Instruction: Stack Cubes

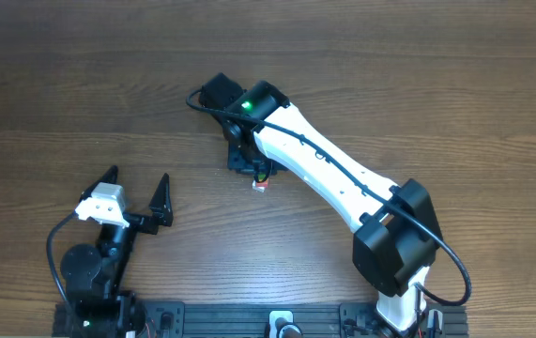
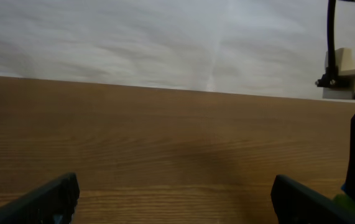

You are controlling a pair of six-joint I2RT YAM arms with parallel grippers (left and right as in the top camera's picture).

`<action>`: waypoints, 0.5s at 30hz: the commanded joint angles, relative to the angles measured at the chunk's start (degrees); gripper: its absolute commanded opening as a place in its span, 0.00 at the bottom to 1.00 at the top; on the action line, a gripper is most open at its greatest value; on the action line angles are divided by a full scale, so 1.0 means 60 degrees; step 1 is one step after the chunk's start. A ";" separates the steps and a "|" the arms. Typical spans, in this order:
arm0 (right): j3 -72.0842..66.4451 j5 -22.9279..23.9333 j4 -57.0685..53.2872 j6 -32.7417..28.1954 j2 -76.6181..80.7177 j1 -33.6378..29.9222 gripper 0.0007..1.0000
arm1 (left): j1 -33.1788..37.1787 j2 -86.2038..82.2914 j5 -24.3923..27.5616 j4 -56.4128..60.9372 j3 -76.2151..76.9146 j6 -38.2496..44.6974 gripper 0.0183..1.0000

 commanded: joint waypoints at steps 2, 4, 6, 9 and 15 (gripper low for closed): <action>0.0226 -0.0011 0.0040 0.0084 0.0219 -0.0069 0.01 | -0.0036 -0.0076 -0.0036 -0.0029 -0.0040 0.0142 1.00; 0.0219 -0.0011 0.0033 0.0084 0.0222 -0.0069 0.01 | -0.0036 -0.0076 -0.0036 -0.0029 -0.0044 0.0138 1.00; 0.0197 -0.0011 0.0033 0.0084 0.0222 -0.0069 0.01 | -0.0036 -0.0076 -0.0036 -0.0029 -0.0044 0.0138 1.00; 0.0189 -0.0011 0.0033 0.0084 0.0222 -0.0069 0.01 | -0.0036 -0.0076 -0.0036 -0.0029 -0.0044 0.0142 1.00; 0.0186 -0.0011 0.0033 0.0084 0.0222 -0.0069 0.06 | -0.0036 -0.0076 -0.0036 -0.0029 -0.0040 0.0142 1.00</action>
